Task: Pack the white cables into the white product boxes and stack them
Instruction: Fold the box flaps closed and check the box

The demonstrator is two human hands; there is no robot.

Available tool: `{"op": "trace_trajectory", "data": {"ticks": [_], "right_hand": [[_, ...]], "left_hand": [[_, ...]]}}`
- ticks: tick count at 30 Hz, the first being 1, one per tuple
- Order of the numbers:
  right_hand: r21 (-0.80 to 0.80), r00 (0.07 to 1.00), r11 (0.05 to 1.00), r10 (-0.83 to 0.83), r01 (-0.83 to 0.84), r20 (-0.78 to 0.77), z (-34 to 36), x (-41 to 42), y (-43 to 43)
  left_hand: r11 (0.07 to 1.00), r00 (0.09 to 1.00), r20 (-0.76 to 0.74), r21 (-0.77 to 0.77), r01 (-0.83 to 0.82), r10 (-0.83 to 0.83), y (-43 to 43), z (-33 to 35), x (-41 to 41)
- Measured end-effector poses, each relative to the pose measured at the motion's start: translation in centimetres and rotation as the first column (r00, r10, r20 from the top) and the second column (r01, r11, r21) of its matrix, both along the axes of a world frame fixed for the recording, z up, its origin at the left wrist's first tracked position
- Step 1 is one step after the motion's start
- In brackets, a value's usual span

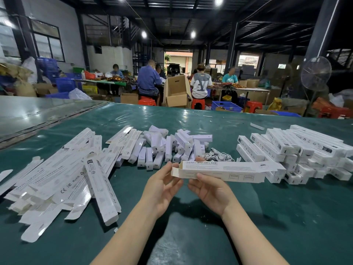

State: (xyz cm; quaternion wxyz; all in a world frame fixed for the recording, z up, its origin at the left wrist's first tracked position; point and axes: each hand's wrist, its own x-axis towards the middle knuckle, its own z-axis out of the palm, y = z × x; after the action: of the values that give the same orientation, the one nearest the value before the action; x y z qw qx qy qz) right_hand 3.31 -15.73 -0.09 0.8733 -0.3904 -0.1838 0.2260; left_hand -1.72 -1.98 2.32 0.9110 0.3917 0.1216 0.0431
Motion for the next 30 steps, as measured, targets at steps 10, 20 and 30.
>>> {"op": "trace_trajectory", "data": {"ticks": [10,20,30], "right_hand": [[-0.097,0.997,0.995,-0.025,0.032,0.074,0.0,0.2,-0.2],[-0.085,0.996,0.996,-0.004,0.012,0.089,-0.2,0.2,-0.2],[-0.138,0.992,0.990,-0.027,0.044,0.123,-0.3,-0.1,0.6]], "left_hand": [[0.987,0.993,0.102,0.142,-0.068,0.054,-0.2,-0.3,0.0],[0.981,0.989,0.056,0.128,-0.143,0.137,-0.9,0.1,-0.3],[0.965,0.964,-0.036,0.014,-0.263,0.263,-1.7,-0.2,-0.1]]}}
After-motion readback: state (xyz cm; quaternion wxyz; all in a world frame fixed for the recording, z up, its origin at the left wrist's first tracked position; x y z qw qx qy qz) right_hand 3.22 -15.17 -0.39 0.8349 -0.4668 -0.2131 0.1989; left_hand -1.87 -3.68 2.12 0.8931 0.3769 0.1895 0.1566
